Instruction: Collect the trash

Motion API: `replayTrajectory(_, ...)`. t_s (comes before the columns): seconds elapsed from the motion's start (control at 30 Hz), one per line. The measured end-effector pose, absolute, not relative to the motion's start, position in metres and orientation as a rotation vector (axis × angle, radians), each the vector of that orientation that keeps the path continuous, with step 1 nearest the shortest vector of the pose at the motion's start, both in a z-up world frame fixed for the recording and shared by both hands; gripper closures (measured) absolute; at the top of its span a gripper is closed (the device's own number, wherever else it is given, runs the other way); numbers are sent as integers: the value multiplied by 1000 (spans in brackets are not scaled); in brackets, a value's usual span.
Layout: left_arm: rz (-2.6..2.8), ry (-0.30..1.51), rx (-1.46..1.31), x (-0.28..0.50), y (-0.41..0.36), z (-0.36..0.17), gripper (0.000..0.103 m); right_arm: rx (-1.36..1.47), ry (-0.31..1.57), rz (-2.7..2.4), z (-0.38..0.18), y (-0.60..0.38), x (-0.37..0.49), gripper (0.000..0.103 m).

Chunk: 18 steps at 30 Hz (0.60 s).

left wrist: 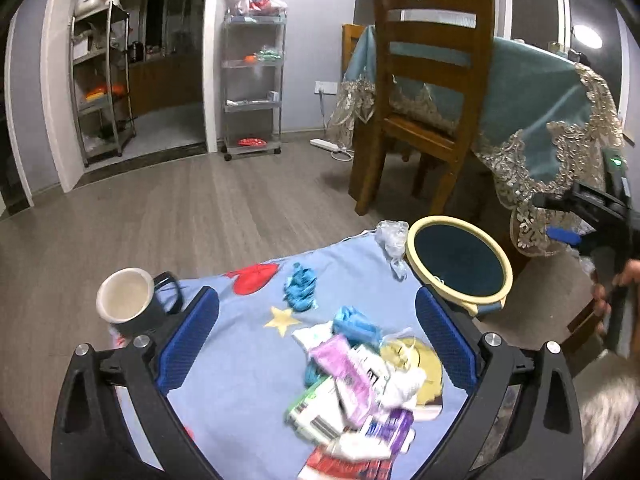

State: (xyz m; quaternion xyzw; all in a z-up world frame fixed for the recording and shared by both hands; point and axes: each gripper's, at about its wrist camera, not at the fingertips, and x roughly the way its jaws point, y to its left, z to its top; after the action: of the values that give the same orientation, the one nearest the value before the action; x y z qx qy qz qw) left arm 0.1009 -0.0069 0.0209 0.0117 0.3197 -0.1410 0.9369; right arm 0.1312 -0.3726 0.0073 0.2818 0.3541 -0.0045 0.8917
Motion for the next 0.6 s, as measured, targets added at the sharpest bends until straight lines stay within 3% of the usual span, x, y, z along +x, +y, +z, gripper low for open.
replayTrajectory(0.3, -408, 745, 98, 208, -115, -32, 6, 442, 726, -111, 21, -383, 163, 6)
replayTrajectory(0.47, -438, 821, 113, 266, -167, -69, 9, 479, 780, -138, 0, -395, 187, 6)
replayTrajectory(0.6, -451, 883, 162, 298, -202, -98, 23, 504, 804, -154, -10, -400, 195, 6)
